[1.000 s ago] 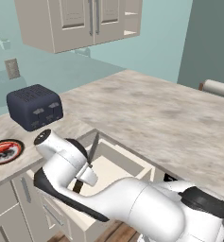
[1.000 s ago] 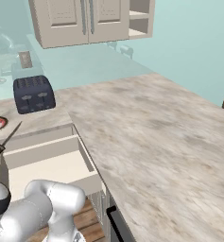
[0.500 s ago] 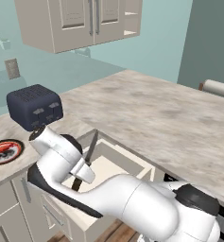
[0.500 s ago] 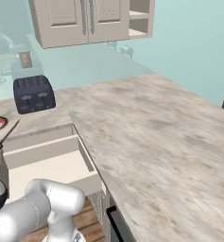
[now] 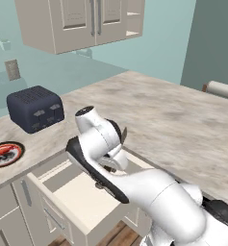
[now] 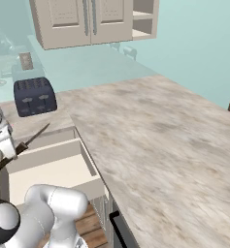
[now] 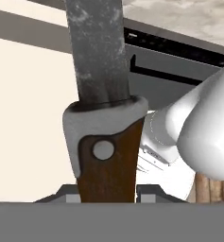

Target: Pick up the knife from the drawer and place it on the cutting board. Then place the meat from the plate to the cutting board.

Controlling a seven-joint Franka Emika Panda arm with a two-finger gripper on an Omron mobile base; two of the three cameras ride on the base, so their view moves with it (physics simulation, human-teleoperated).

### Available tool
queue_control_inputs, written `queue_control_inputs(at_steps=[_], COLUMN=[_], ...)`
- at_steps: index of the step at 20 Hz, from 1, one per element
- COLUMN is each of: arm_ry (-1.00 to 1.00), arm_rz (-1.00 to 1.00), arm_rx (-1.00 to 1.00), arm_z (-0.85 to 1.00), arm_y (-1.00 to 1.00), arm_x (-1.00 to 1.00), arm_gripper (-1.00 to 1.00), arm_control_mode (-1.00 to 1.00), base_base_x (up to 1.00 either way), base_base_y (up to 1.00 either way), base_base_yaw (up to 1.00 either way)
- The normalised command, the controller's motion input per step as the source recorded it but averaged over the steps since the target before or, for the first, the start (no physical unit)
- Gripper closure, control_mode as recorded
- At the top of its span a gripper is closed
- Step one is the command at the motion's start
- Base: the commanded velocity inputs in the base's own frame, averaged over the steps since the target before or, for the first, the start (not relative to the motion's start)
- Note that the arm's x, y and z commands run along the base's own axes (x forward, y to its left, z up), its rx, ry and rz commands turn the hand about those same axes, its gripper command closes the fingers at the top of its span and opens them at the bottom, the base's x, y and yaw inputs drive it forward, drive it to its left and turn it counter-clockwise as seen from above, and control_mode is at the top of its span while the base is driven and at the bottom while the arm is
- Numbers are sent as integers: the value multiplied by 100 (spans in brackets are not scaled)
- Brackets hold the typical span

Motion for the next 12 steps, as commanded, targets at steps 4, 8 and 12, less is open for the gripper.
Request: queue_control_inputs(at_steps=[4,8,12], arm_ry=[4,6,12], arm_rz=[15,9,3], arm_rx=[30,11,9], arm_z=[3,36,57], arm_y=[-86,-11,-25], arm_x=[4,1,0], arm_gripper=[100,100,100], arm_control_mode=[-100,-100,-100], base_base_x=[0,0,0], base_base_y=[0,0,0], base_base_yaw=[0,0,0])
